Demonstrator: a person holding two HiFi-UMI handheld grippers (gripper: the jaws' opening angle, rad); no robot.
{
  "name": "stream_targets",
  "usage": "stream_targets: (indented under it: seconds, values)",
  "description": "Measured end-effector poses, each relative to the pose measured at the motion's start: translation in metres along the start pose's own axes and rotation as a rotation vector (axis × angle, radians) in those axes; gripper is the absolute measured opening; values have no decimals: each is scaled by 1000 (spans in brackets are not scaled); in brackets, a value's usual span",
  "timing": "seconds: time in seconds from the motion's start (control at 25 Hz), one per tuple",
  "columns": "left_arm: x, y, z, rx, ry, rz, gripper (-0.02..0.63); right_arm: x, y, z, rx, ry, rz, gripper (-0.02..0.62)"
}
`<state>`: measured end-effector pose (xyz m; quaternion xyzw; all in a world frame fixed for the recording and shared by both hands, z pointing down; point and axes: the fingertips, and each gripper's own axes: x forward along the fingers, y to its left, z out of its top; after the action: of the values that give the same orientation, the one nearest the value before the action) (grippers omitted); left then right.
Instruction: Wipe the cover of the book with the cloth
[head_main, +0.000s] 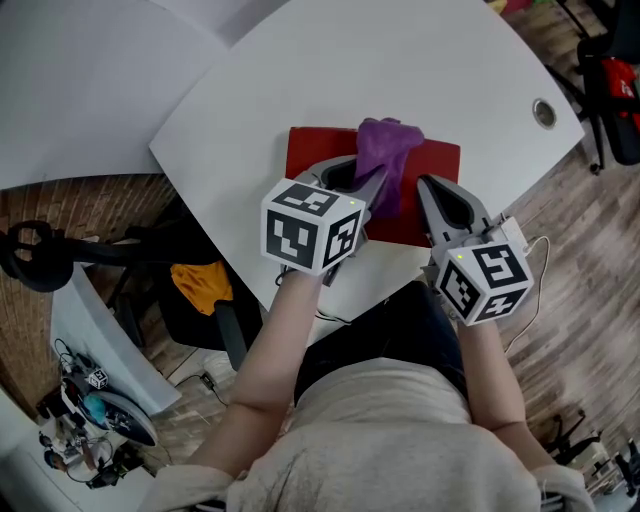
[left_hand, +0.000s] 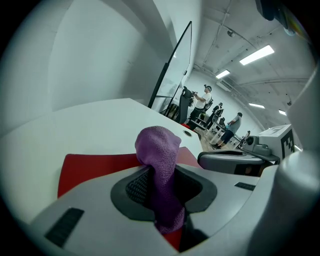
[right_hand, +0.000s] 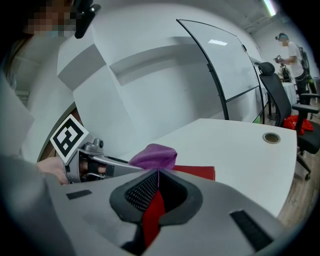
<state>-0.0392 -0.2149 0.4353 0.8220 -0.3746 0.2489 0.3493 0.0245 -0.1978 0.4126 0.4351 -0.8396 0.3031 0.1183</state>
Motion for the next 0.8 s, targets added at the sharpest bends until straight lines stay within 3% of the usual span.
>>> stream_targets:
  seconds: [0.8]
  values:
    - [-24,41,1,-42,-35,61,110,24,24,-2,-49,49,48,23]
